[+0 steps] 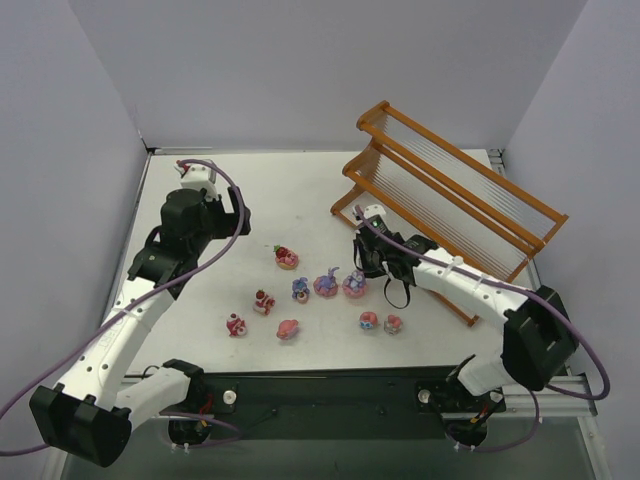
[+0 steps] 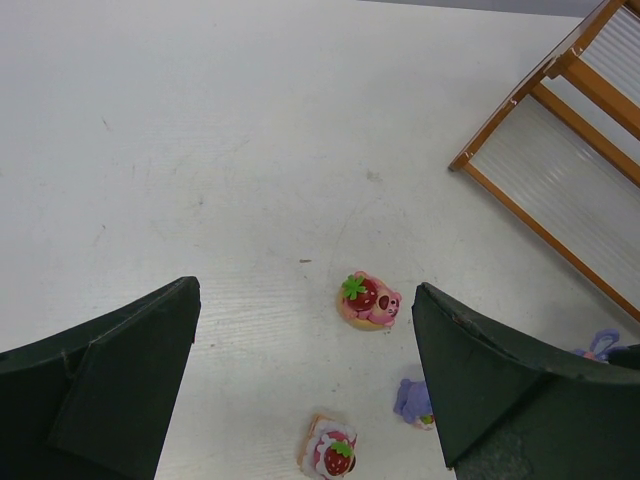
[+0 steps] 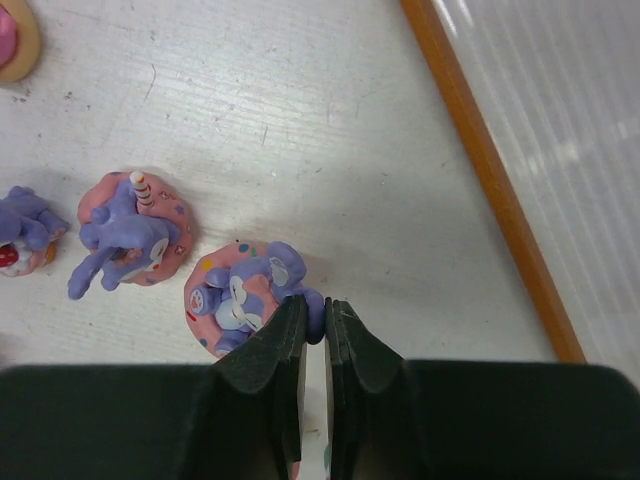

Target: Place and organize the plastic toys onto the shelf

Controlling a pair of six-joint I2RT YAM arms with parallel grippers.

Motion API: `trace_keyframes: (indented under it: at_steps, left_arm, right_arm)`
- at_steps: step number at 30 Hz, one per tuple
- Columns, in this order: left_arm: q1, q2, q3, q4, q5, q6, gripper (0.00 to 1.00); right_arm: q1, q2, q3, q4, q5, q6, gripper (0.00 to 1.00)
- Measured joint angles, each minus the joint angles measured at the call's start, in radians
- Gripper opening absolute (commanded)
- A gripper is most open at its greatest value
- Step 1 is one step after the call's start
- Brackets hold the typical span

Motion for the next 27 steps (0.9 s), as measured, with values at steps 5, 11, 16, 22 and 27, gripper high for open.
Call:
trace_keyframes:
  at_steps: [5, 11, 16, 22, 27]
  left_arm:
    - [-0.006, 0.000, 0.000, 0.001, 0.013, -0.001, 0.97]
    - [-0.015, 0.010, -0.005, 0.015, 0.119, 0.006, 0.97]
    - [-0.028, 0.030, -0.011, 0.040, 0.266, 0.011, 0.97]
    - [-0.063, 0.069, -0.008, 0.096, 0.398, 0.008, 0.97]
    - [-0.108, 0.146, 0.021, 0.125, 0.459, -0.001, 0.97]
  right_arm:
    - [0.000, -0.139, 0.016, -0.055, 0.034, -0.017, 0.00]
    - [0.000, -0.241, 0.114, -0.136, 0.058, -0.048, 0.00]
    - [-0.005, -0.274, 0.177, -0.190, 0.096, -0.053, 0.00]
    - [-0.046, -0.328, 0.193, -0.240, 0.116, -0.061, 0.00]
    - [-0.113, -0.338, 0.232, -0.252, 0.108, -0.072, 0.00]
